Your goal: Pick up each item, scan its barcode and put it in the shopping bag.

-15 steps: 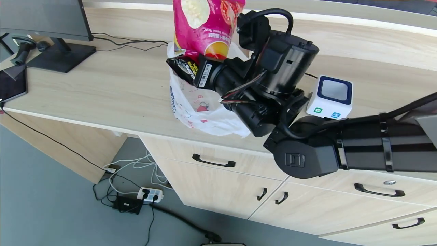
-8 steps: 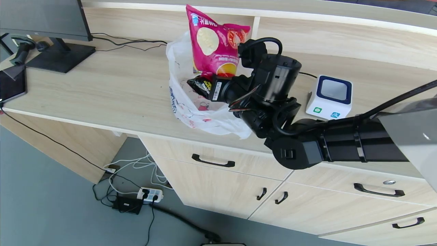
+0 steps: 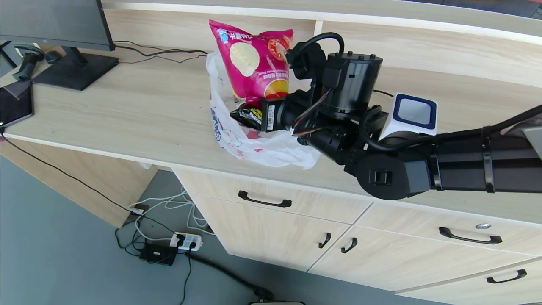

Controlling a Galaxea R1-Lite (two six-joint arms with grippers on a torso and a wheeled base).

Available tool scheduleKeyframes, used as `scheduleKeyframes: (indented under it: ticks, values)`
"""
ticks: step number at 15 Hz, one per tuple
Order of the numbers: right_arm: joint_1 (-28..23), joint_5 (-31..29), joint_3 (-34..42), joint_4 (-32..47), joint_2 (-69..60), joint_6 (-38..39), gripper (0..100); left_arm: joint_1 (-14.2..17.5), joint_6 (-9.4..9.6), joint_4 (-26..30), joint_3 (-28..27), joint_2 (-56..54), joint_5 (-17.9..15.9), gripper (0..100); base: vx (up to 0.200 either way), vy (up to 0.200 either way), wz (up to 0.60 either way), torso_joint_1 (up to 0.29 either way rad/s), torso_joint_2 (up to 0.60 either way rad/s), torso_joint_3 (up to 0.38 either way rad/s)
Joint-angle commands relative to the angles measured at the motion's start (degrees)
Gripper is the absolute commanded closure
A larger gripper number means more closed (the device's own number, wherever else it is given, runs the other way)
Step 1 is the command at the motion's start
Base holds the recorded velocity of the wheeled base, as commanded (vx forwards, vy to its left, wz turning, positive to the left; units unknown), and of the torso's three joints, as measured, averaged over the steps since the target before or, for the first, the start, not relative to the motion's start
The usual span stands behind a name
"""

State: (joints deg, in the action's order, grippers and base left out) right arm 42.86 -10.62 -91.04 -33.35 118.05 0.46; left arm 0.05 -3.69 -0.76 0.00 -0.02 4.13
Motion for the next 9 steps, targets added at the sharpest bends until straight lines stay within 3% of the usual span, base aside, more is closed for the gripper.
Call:
scheduleKeyframes:
  ticks: [1,9]
  values:
    - [0.03,-0.19,0.07,0.13,-0.72,-0.11,100,0.04,-0.09,-0.04,0.00,0.02,0.09,0,0.000,0.000,0.00,0.000,0.00,0.000]
    - [-1.82,-7.22,1.22,0.31,1.39,-0.11,100,0.04,-0.26,-0.04,0.00,0.02,0.09,0,0.000,0.000,0.00,0.000,0.00,0.000]
